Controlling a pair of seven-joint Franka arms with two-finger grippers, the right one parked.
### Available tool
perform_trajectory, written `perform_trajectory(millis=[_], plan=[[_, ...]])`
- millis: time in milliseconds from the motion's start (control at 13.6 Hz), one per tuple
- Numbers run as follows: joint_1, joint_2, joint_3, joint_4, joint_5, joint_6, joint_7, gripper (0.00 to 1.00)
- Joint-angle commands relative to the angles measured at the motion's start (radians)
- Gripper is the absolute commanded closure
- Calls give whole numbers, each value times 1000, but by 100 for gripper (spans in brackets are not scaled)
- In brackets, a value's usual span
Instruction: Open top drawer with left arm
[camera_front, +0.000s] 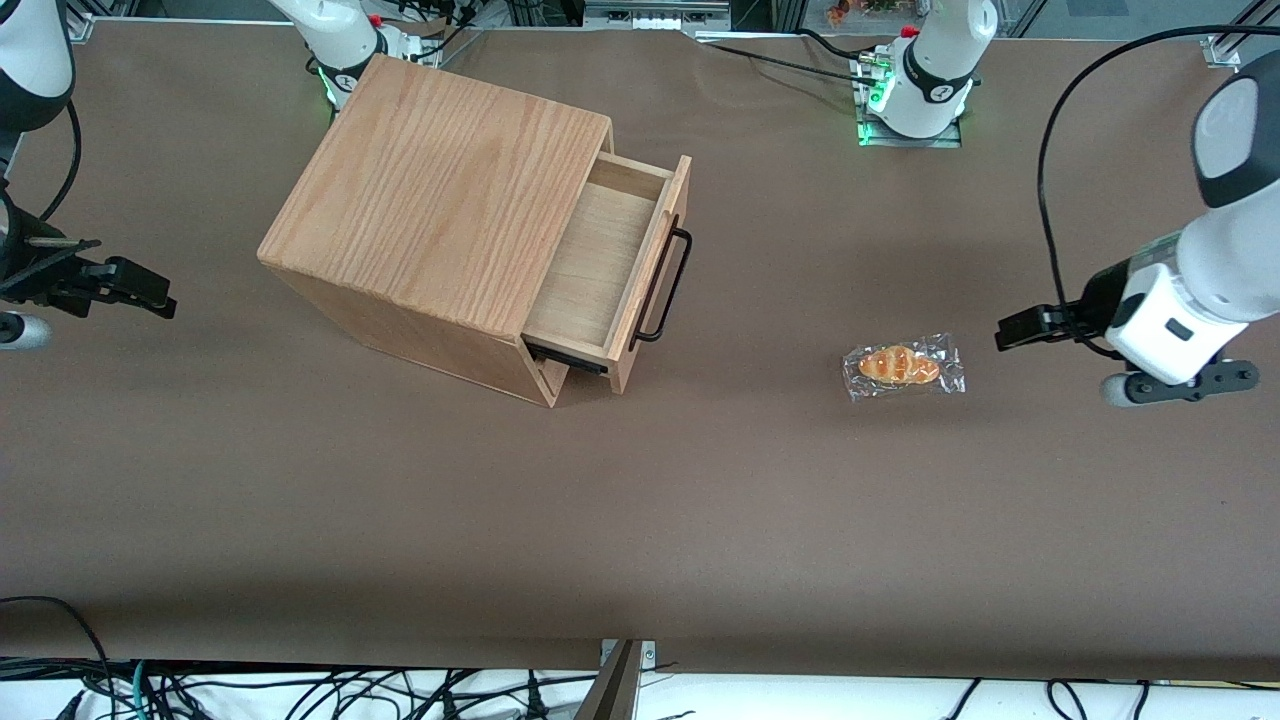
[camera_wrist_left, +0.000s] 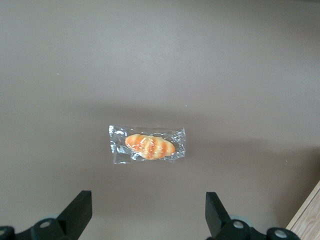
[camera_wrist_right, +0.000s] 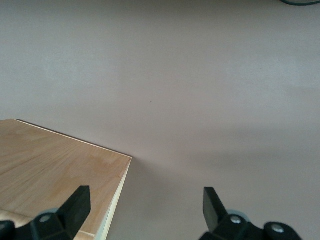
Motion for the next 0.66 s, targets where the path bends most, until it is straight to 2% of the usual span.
perform_trajectory(millis=[0, 443, 590], plan=[[22, -5, -10, 21, 32, -25, 54, 0], [77, -3, -10, 23, 31, -21, 170, 0], [77, -3, -3, 23, 75, -21, 178, 0]])
